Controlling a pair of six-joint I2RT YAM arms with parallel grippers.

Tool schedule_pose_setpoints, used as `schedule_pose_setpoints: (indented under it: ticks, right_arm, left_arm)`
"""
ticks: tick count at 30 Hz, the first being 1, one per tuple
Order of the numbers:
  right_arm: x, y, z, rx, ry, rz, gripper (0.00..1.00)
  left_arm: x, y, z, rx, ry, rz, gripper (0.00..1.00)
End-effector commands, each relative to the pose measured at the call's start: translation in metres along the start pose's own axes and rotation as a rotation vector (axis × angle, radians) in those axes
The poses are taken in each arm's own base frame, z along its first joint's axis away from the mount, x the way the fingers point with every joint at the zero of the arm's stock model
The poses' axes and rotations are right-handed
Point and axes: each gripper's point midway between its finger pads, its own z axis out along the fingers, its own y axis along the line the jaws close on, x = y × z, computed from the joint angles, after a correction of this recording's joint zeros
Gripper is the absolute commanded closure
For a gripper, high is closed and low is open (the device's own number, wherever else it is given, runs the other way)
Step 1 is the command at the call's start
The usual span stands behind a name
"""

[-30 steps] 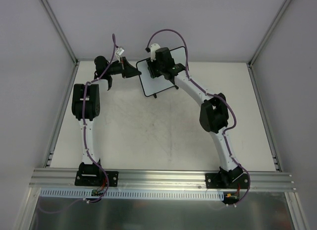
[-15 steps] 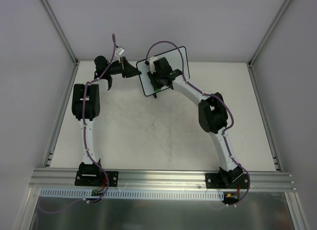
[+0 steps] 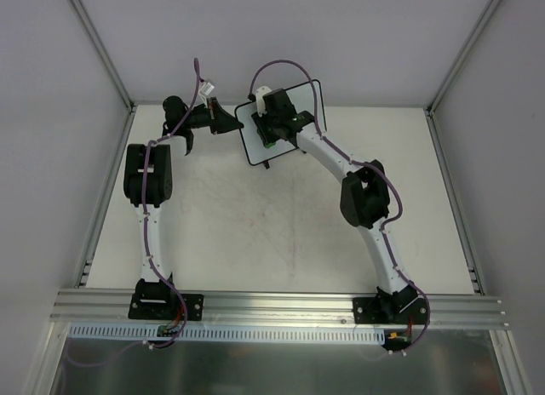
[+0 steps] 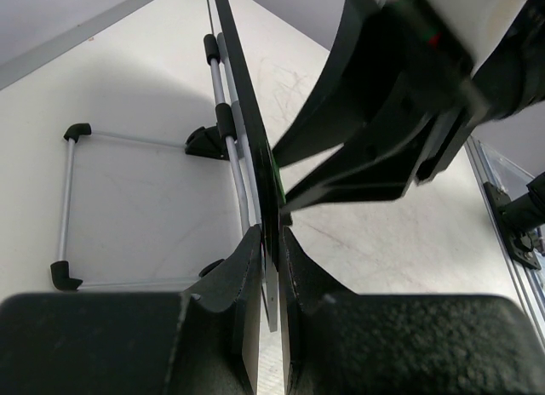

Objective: Erase the whiteboard

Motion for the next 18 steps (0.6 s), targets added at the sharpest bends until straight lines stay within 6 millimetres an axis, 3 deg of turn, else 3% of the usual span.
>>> schedule_pose_setpoints:
  ticks: [1,6,11,18]
  right_arm:
    - [-0.066,-0.026,-0.02,0.081,-0.181,-0.002,0.98]
    - [-0.075,-0.045,-0.028,0.118,-0.208,-0.005,0.97]
    - [-0.051,-0.062,-0.019,0.097,-0.158,0.046,1.0]
    - [-0.021,-0.069,-0.009,0.072,-0.094,0.074,1.0]
  left_arm:
    - [0.003,-0.032,0.015,0.141,0.086,0.086,1.0]
    - [0.005,-0.03,0.015,0.14,0.086,0.083,1.0]
    - [0.008,-0.026,0.015,0.136,0.085,0.08,1.0]
    - [0.006,-0.027,0.015,0.141,0.086,0.091,1.0]
